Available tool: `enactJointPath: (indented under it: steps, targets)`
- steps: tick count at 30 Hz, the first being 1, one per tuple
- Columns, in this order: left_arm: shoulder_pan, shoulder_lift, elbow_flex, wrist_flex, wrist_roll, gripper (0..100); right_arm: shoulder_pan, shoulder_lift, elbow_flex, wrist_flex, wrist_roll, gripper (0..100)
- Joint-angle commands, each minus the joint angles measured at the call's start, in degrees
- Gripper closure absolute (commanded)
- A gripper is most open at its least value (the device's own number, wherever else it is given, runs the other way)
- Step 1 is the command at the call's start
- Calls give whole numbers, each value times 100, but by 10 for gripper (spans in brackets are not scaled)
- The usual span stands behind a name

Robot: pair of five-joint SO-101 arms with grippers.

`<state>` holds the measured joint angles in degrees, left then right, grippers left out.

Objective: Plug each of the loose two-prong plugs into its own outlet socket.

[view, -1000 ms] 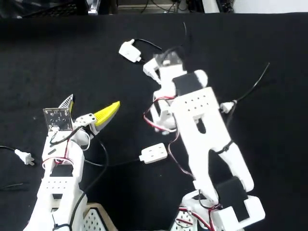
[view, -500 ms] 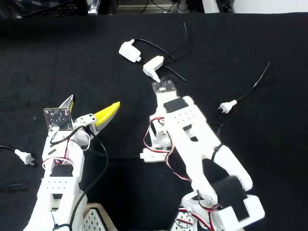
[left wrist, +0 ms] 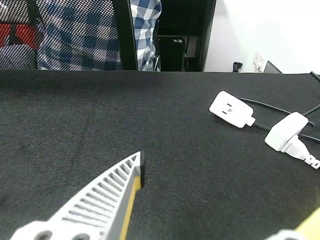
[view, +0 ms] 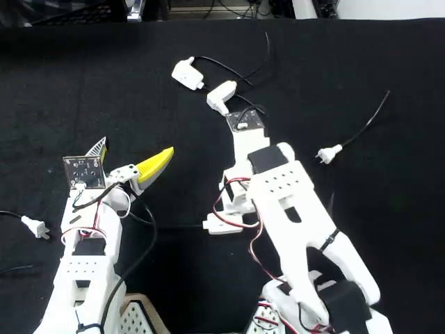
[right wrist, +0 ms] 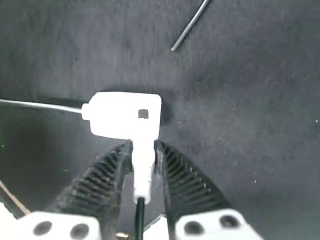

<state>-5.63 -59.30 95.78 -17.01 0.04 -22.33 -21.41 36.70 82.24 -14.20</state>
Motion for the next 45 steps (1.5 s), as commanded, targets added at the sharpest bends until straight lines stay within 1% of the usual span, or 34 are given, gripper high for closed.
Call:
enactJointPath:
  steps: [1,7,12,14,16,23,26,30,33,36,45]
  targets:
    - [48,-70,119,-9,35,478,-70,-92,-277,158,176,985]
    - [31,-79,119,-9,35,478,-97,409,-277,237,158,984]
    - [22,-79,119,-9,35,478,-738,488,-127,185,114,985]
    - [22,-79,119,-9,35,478,-976,488,-127,141,-105,985]
    - [31,-79,110,-9,35,478,-1064,488,-92,-18,-202,985]
    - [57,-62,110,-9,35,478,-976,497,-66,0,-211,985]
    - [57,-62,110,-9,35,478,-756,497,-31,0,-202,985]
    - [57,-79,119,-9,35,478,-281,497,-22,0,-185,985]
    - [57,-70,119,-9,35,478,-88,497,-22,62,-167,985]
    - [57,-70,110,-9,35,478,-79,497,-31,167,0,985]
    - [57,-79,119,-9,35,478,-70,541,31,79,-9,985]
